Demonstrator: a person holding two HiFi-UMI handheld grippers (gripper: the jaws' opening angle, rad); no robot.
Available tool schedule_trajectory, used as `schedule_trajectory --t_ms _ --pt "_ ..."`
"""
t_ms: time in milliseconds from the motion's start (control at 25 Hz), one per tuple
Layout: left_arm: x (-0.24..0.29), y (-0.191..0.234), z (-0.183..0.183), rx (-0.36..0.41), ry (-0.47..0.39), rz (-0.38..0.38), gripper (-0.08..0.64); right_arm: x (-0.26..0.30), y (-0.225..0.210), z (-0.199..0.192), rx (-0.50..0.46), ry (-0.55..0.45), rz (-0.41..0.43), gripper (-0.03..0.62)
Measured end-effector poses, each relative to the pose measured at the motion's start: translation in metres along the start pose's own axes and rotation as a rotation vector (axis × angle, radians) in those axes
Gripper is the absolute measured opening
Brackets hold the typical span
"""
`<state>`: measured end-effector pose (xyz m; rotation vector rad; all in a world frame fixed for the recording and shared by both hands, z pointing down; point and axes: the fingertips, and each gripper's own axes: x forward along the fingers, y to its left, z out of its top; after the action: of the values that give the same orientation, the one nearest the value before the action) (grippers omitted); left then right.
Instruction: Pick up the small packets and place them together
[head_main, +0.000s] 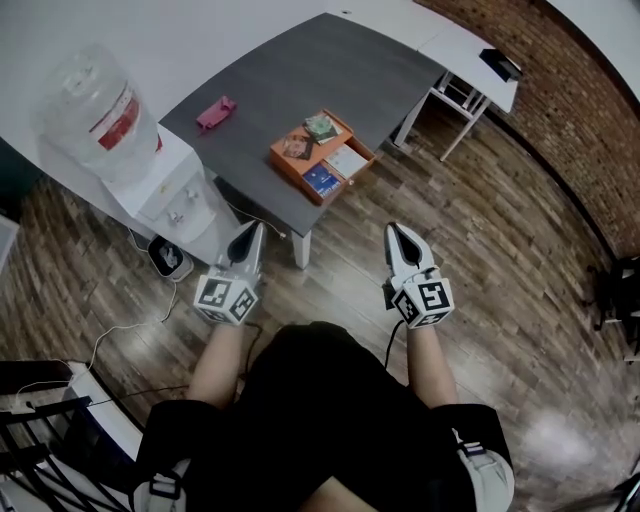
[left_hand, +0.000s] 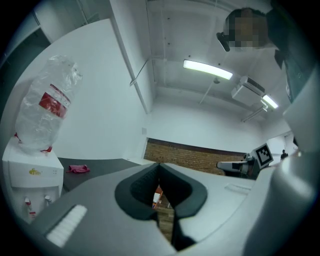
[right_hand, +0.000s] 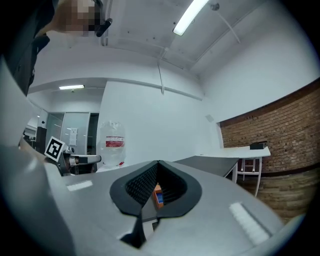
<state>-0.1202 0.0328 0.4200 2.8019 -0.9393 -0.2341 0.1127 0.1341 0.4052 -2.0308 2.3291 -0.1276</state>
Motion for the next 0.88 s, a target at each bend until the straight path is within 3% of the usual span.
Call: schedule_trajectory --t_ms 320,880 --pt "0.01 -0.016 -0.013 -0.007 0.024 -0.003 0.0 -0.01 -0.022 0.006 -0.003 -0.01 0.0 0.0" --pt "0.008 -0.017 -0.026 -0.029 0.059 -0.012 0.0 -0.008 -0.016 0.003 -0.019 0.009 0.019 0.002"
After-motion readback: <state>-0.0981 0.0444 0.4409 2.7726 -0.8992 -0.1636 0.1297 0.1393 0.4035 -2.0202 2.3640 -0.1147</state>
